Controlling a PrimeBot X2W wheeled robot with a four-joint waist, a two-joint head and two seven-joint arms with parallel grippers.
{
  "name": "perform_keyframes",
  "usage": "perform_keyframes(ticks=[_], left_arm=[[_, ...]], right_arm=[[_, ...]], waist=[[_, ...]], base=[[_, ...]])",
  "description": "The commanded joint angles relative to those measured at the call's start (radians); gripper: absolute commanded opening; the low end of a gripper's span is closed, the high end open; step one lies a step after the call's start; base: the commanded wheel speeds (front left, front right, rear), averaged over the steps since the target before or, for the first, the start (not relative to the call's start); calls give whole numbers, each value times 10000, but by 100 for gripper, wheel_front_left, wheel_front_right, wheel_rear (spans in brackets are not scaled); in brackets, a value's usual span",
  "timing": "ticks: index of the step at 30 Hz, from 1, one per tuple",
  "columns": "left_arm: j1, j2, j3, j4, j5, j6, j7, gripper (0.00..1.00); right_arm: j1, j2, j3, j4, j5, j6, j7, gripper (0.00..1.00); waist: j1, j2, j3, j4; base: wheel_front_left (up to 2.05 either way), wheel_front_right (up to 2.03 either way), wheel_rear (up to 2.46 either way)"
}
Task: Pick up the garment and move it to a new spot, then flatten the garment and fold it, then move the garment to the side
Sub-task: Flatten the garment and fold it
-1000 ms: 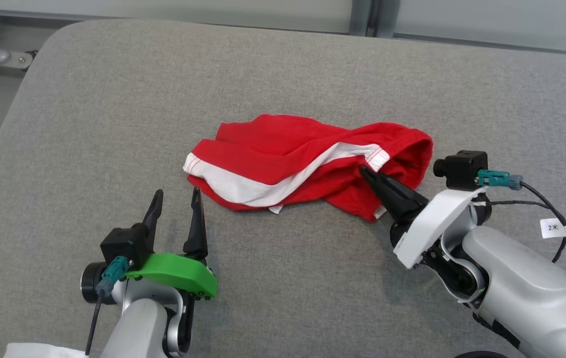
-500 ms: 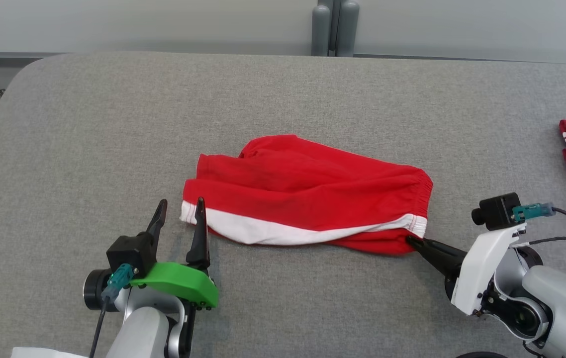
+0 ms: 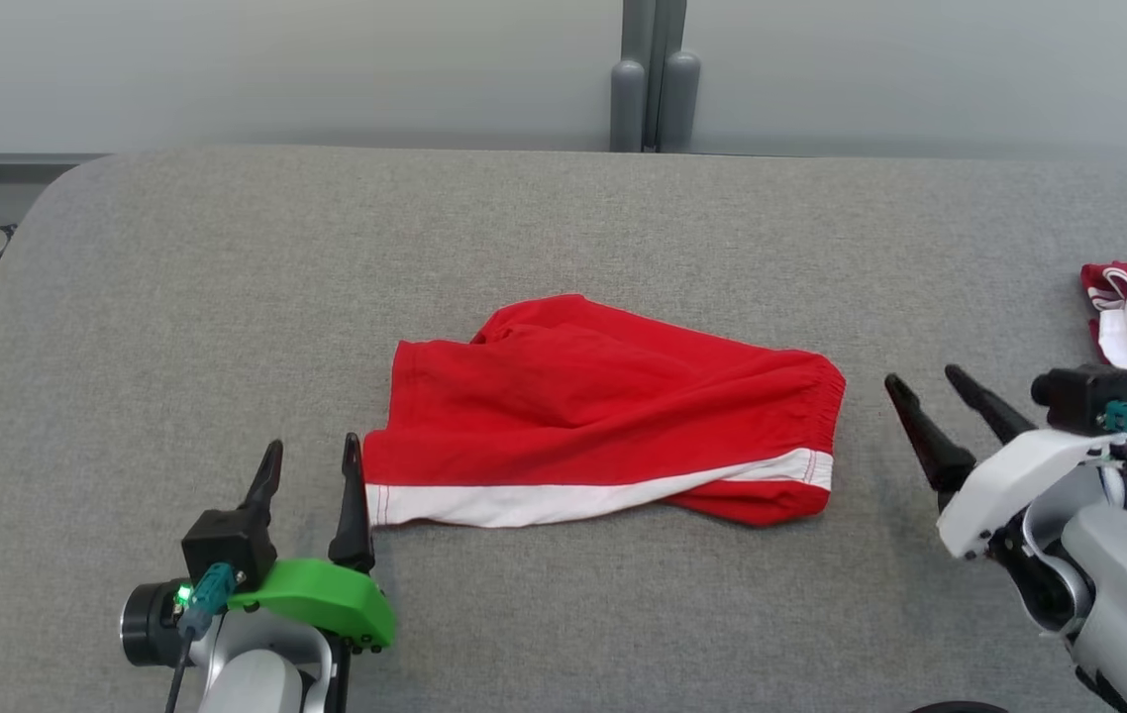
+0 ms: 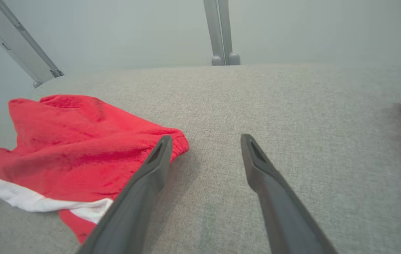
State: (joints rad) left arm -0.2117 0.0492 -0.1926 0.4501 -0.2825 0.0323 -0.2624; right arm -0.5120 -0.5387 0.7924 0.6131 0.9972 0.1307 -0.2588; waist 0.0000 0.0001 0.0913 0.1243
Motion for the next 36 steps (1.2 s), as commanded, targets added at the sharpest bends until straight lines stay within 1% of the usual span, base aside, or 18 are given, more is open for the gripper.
perform_keyframes(ticks=[1, 4, 6, 8, 10, 12, 14, 15, 20, 24, 30, 36], left_arm=[[192, 34, 169, -83, 198, 35, -24, 100], [418, 34, 504, -210, 454, 56, -24, 100], [612, 34, 698, -297, 607, 5, -24, 100], [804, 34, 864, -372, 756, -38, -24, 100], [990, 34, 990, -425, 857, -98, -24, 100], [1195, 34, 1111, -498, 969, -135, -24, 100], [1431, 35, 1197, -567, 1014, -149, -24, 100], [1634, 32, 1251, -708, 1089, -181, -24, 100], [2114, 32, 1368, -1104, 1230, -256, -24, 100], [2366, 32, 1303, -1332, 1554, -363, -24, 100], [2562, 32, 1234, -1458, 1495, -367, -24, 100], [2209, 32, 1024, -1450, 1465, -449, -24, 100]], right_arm=[[150, 223, -788, 16, -604, -3, -64, 100], [819, 855, -2575, -285, -2465, -3, -60, 100], [1357, 1390, -3905, -768, -3731, -3, -60, 100], [2001, 2005, -5017, -1326, -4840, -3, -59, 100], [2650, 2541, -5743, -1906, -5889, -3, -59, 100], [3214, 3074, -6355, -2385, -6579, -8, -61, 100], [3707, 3479, -6657, -2689, -7131, -8, -60, 100], [4095, 3834, -6887, -2890, -7467, -8, -60, 100], [4724, 4322, -7174, -3185, -7871, -6, -61, 100], [5006, 4499, -7307, -3318, -8060, -8, -61, 100], [5095, 4631, -7265, -3319, -8252, -8, -62, 100], [4847, 4644, -7157, -3243, -8238, -8, -62, 100]], waist=[[0, -1, -120, -108], [0, -1, -209, -159], [0, -1, -282, -186], [0, -1, -382, -207], [0, -1, -475, -222], [0, -1, -587, -240], [0, -1, -706, -258], [0, -1, -765, -274], [0, -1, -794, -305], [0, -1, -803, -340], [0, -1, -798, -379], [0, -1, -507, -347]], base=[[0, 0, 0], [0, 0, 0], [0, 0, 0], [0, 0, 0], [0, 0, 0], [0, 0, 0], [0, 0, 0], [0, 0, 0], [0, 0, 0], [0, 0, 0], [0, 0, 0], [0, 0, 0]])
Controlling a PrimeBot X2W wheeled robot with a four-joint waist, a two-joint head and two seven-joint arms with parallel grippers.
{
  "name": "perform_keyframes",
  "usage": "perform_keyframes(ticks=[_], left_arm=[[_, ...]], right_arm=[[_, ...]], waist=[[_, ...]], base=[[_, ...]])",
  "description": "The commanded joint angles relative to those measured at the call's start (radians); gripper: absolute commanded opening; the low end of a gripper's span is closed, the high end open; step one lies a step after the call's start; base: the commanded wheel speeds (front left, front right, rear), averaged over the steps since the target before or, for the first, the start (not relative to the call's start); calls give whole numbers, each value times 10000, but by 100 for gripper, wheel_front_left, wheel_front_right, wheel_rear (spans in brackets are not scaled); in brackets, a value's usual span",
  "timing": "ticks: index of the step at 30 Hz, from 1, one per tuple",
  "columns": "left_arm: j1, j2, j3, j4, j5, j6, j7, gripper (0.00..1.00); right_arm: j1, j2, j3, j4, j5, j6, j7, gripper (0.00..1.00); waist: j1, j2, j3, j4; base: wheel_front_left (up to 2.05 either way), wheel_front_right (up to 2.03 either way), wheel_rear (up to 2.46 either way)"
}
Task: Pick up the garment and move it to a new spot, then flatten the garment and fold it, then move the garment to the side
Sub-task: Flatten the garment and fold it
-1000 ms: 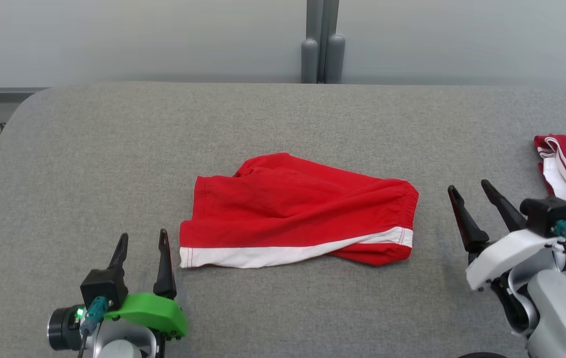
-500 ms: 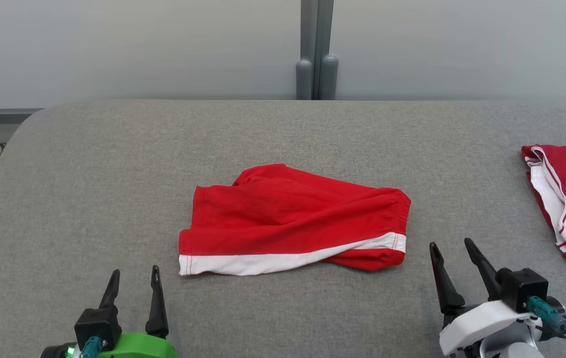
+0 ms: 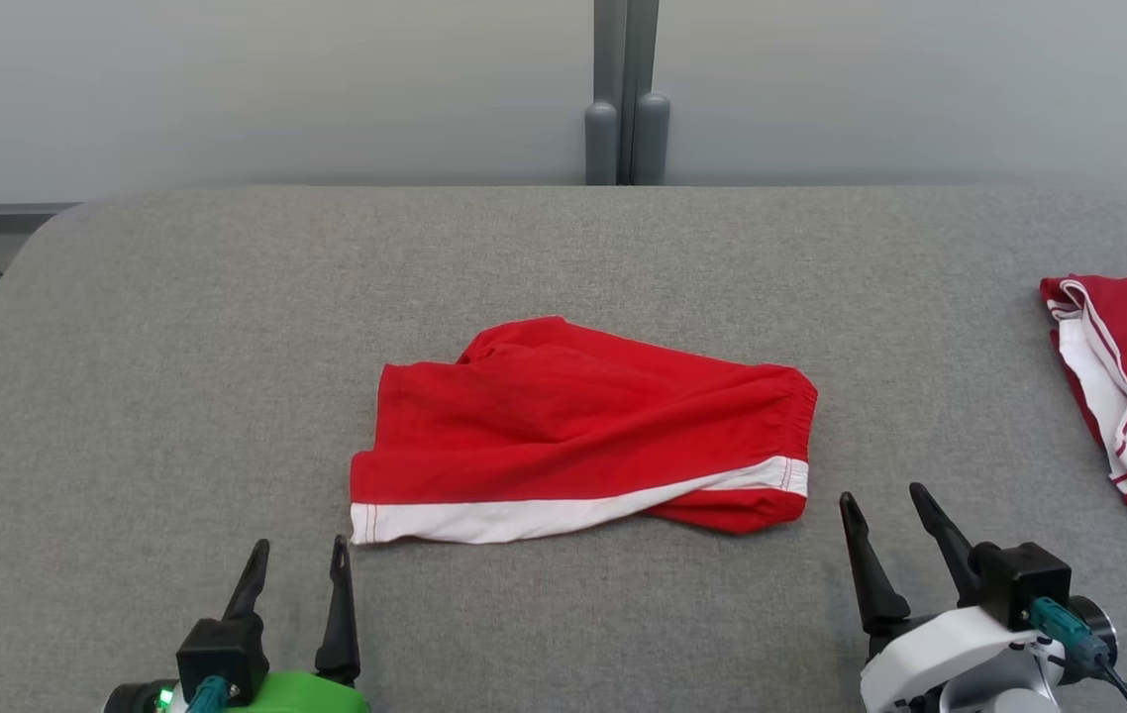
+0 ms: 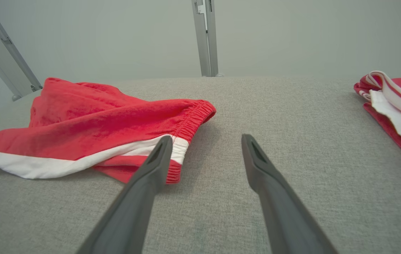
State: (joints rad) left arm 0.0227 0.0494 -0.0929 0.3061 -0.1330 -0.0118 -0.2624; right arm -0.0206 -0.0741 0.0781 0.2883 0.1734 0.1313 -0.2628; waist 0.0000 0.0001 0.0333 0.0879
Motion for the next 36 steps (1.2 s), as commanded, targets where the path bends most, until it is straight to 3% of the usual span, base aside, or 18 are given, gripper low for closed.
perform_keyframes(ticks=[1, 19, 24, 36], left_arm=[[-213, 30, -34, 43, -65, -63, -24, 100], [-1805, 33, -671, 1730, -2312, -1019, -24, 100], [-2112, 35, -768, 2357, -2765, -1106, -24, 100], [-2377, 32, -892, 2399, -3199, -1200, -24, 100]], right_arm=[[-91, 8, 42, 63, 39, -14, -22, 100], [-1369, -169, 1208, 880, 1572, -12, -22, 100], [-1555, -245, 1422, 931, 1594, -12, -22, 100], [-1687, -276, 1519, 792, 1777, -12, -22, 100]], waist=[[0, -1, 147, 24], [0, -1, 1340, -85], [0, -1, 1523, -144], [0, -1, 1745, -224]], base=[[0, 0, 0], [0, 0, 0], [0, 0, 0], [0, 0, 0]])
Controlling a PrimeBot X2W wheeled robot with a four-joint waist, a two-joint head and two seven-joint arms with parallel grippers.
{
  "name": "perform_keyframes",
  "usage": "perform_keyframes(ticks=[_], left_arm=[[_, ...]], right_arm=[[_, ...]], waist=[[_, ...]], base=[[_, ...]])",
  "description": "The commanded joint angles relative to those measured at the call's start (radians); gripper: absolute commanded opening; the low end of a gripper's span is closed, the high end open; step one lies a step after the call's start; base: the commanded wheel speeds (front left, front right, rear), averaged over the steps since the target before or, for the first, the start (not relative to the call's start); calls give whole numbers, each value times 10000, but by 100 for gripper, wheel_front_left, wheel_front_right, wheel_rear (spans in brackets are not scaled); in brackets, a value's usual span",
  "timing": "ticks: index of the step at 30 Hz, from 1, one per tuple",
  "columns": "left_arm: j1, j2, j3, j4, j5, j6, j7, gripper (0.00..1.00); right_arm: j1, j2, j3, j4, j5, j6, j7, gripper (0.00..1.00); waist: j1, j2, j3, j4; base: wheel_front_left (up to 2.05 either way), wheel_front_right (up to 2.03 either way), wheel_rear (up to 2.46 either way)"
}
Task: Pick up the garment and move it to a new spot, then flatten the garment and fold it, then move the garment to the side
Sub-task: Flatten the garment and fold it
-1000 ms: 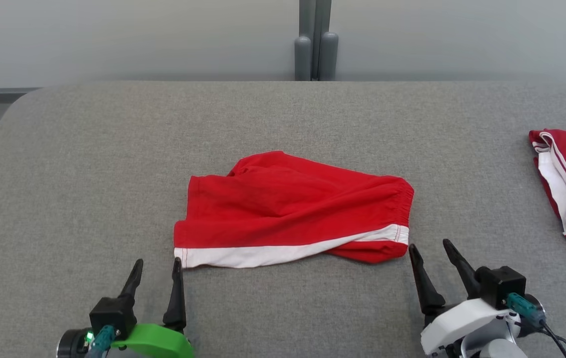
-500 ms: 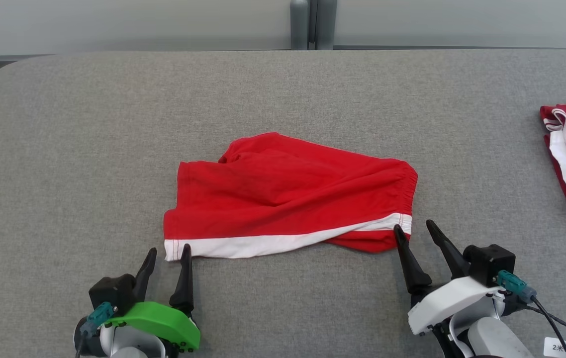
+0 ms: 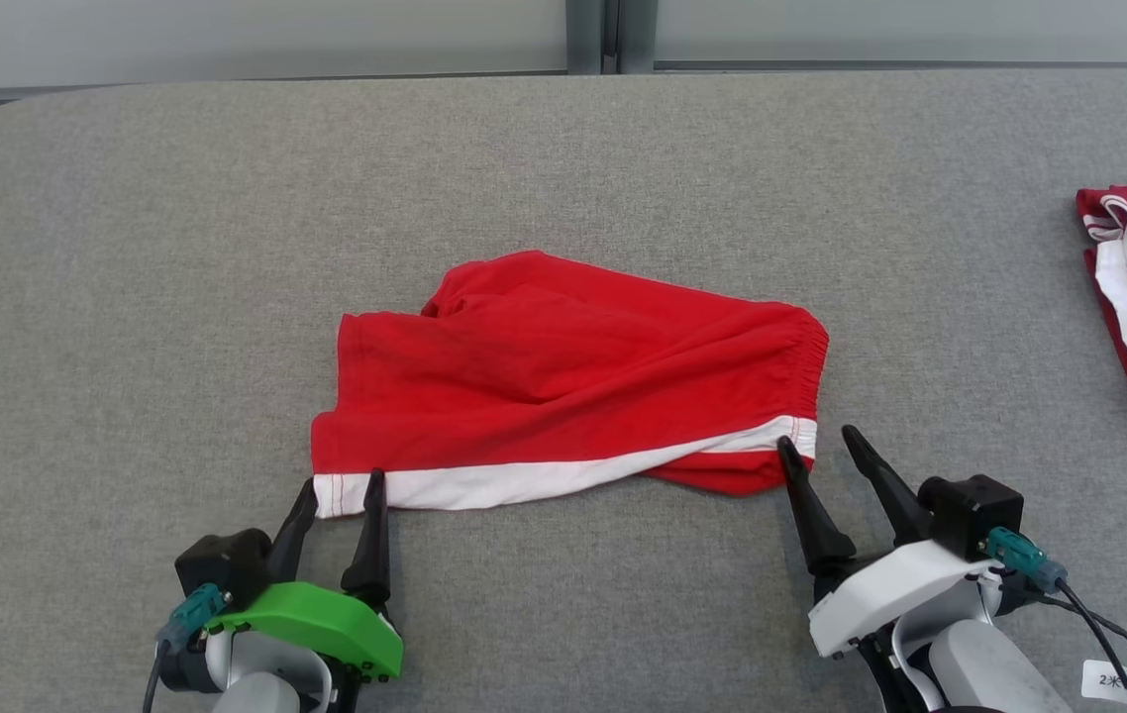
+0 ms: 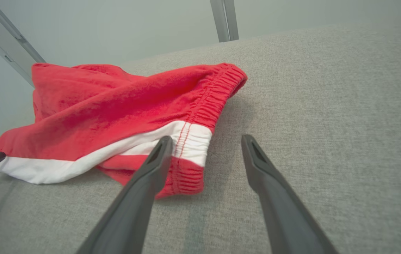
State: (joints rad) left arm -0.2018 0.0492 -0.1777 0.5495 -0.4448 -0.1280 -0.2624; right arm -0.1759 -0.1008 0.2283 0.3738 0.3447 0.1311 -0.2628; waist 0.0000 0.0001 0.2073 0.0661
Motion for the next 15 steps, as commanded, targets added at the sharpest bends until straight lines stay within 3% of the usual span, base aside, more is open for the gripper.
perform_keyframes(ticks=[1, 11, 12, 13, 15], left_arm=[[-128, 35, -70, -47, -105, -36, -24, 100], [-148, 35, -227, -190, -116, -39, -24, 100], [-154, 34, -236, -206, -110, -39, -24, 100], [-152, 34, -249, -214, -98, -40, -24, 100], [-151, 34, -248, -258, -43, -40, -24, 97]], right_arm=[[-139, -7, 20, -67, 86, -10, -22, 100], [-233, -63, 225, 72, 334, -10, -22, 100], [-260, -84, 250, 78, 360, -10, -22, 93], [-272, -92, 272, 91, 392, -10, -22, 69], [-298, -107, 311, 86, 434, -10, -22, 9]], waist=[[0, -1, 8, -6], [0, -1, 108, 110], [0, -1, 112, 121], [0, -1, 115, 131], [0, -1, 123, 144]], base=[[0, 0, 0], [0, 0, 0], [0, 0, 0], [0, 0, 0], [0, 0, 0]])
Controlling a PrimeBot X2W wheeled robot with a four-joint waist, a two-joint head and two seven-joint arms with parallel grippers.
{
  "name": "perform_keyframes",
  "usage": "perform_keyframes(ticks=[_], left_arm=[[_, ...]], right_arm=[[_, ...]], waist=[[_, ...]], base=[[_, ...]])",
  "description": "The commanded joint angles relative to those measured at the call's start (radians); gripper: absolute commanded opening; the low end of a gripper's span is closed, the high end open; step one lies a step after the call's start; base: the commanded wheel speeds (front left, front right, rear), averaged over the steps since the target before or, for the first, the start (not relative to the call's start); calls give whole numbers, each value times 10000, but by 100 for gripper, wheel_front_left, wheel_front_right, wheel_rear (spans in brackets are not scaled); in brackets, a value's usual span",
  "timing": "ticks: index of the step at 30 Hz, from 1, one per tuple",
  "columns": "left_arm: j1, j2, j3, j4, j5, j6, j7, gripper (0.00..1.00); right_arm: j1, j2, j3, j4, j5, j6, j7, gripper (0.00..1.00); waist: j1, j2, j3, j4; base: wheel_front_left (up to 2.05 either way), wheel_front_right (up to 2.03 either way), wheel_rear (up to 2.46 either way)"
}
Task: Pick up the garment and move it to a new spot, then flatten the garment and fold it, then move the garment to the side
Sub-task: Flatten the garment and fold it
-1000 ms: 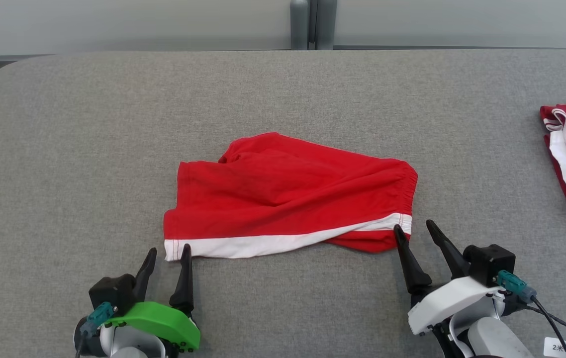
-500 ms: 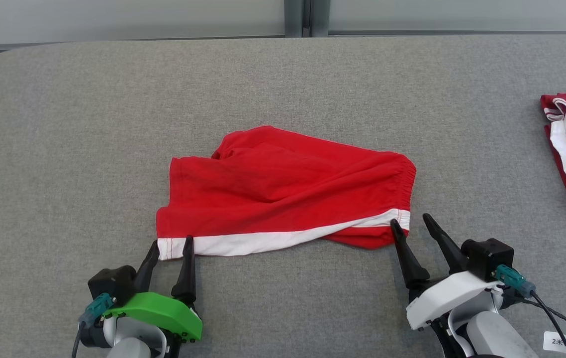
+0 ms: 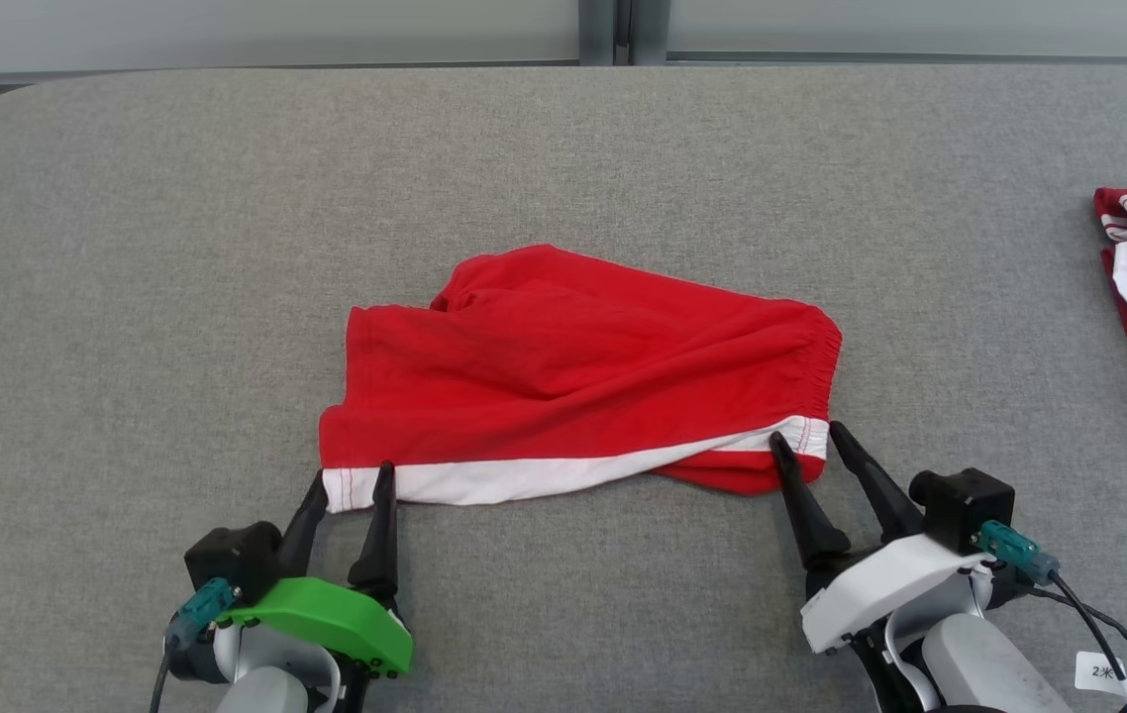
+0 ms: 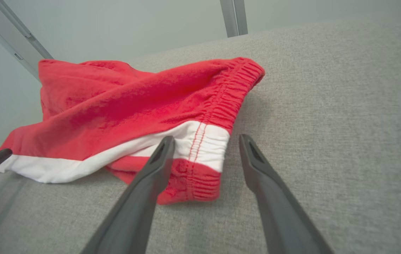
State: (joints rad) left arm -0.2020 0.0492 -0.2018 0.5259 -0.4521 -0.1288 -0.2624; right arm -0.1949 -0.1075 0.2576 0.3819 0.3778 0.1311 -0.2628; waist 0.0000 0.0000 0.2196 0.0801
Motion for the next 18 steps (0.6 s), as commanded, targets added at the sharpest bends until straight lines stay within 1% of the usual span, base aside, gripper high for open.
perform_keyframes(ticks=[1, 2, 8, 13, 18], left_arm=[[-143, 34, -45, -56, 84, -32, -24, 13], [-119, 32, -129, -56, 105, -32, -24, 0], [105, 37, -299, -120, 98, -31, -24, 0], [372, 37, -202, -255, 296, -32, -24, 0], [316, 105, -203, -836, 524, -32, -24, 0]], right_arm=[[-109, -49, 30, -4, 113, -10, -22, 0], [-112, -61, 40, -39, 111, -10, -22, 0], [131, -83, 9, -101, 164, -10, -22, 0], [457, -54, -113, -169, 194, -10, -22, 0], [571, 60, -395, -535, 380, -10, -22, 0]], waist=[[0, 0, -8, 11], [0, 0, -15, 15], [0, 0, -236, 63], [0, 0, -798, 103], [0, 0, -1163, 125]], base=[[0, 0, 0], [0, 0, 0], [0, 0, 0], [0, 0, 0], [0, 0, 0]])
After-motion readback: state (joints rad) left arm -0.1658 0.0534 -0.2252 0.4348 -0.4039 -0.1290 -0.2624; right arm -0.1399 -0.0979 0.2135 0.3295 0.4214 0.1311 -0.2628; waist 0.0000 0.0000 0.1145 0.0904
